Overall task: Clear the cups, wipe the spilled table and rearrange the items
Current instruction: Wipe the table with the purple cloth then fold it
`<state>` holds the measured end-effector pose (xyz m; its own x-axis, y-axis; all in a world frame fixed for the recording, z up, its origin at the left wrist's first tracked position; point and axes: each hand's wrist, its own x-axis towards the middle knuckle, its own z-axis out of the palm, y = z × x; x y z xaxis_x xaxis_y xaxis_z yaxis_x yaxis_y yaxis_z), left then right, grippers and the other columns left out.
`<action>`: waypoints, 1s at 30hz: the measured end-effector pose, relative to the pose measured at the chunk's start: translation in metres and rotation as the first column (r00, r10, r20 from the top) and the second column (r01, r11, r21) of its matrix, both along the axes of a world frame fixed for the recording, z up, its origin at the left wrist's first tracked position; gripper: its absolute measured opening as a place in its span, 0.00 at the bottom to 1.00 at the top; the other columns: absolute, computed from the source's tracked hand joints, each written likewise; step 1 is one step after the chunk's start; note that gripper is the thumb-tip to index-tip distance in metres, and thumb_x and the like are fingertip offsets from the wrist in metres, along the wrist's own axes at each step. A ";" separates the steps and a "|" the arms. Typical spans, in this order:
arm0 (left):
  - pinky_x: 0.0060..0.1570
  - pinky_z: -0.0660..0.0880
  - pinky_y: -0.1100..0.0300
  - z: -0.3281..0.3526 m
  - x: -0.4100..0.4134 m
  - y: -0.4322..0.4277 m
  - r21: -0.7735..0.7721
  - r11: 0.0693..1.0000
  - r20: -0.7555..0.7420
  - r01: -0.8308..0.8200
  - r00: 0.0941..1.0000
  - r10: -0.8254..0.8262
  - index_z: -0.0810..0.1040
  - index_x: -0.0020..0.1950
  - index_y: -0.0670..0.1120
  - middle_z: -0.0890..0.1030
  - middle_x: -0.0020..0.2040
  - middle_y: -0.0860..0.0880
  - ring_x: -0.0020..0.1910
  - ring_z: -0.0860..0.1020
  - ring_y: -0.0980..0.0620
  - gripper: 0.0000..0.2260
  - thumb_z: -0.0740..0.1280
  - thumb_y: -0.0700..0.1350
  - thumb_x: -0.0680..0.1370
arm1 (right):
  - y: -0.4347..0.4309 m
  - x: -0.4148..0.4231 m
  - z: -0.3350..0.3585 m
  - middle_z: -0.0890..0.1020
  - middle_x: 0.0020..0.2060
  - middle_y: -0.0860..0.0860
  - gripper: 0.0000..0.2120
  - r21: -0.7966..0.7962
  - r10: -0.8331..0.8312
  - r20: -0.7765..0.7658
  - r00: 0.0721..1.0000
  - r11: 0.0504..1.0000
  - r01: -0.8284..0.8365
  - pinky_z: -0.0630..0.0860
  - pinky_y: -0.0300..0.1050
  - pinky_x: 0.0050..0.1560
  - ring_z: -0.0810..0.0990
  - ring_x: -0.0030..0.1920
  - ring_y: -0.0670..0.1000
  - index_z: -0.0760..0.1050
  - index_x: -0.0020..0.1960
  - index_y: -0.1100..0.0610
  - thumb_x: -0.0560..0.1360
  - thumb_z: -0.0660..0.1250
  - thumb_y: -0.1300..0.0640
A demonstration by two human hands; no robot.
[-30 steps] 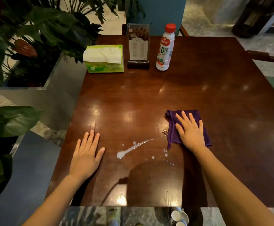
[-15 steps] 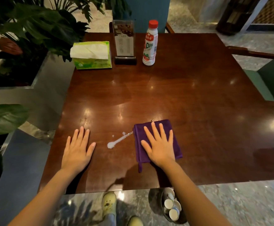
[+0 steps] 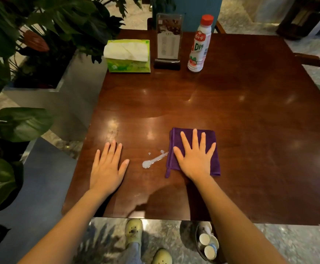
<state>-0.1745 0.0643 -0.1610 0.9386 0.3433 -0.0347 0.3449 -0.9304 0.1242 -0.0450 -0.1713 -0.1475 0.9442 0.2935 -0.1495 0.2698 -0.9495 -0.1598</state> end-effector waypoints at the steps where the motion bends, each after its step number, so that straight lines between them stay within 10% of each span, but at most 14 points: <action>1: 0.74 0.47 0.48 0.000 0.000 0.000 0.004 1.000 -0.002 0.001 1.000 -0.001 0.51 0.76 0.48 0.53 0.77 0.48 0.76 0.48 0.51 0.32 0.39 0.63 0.76 | 0.003 0.005 0.000 0.42 0.78 0.51 0.29 -0.003 0.008 0.002 1.000 1.000 -0.008 0.37 0.67 0.72 0.38 0.77 0.58 0.39 0.75 0.41 0.77 0.40 0.35; 30: 0.73 0.39 0.53 0.014 -0.044 0.020 -0.133 0.989 -0.001 -0.061 0.998 0.062 0.52 0.76 0.50 0.51 0.78 0.49 0.76 0.44 0.52 0.24 0.47 0.55 0.81 | 0.086 -0.063 0.014 0.61 0.75 0.46 0.21 0.529 0.227 -0.209 0.951 0.845 -0.086 0.28 0.54 0.72 0.45 0.77 0.47 0.58 0.74 0.43 0.81 0.46 0.46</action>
<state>-0.2188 0.0844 -0.1474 0.9160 0.3930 -0.0810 0.4004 -0.8826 0.2464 -0.1076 -0.0851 -0.1330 0.8285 0.5350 -0.1650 0.2908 -0.6631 -0.6898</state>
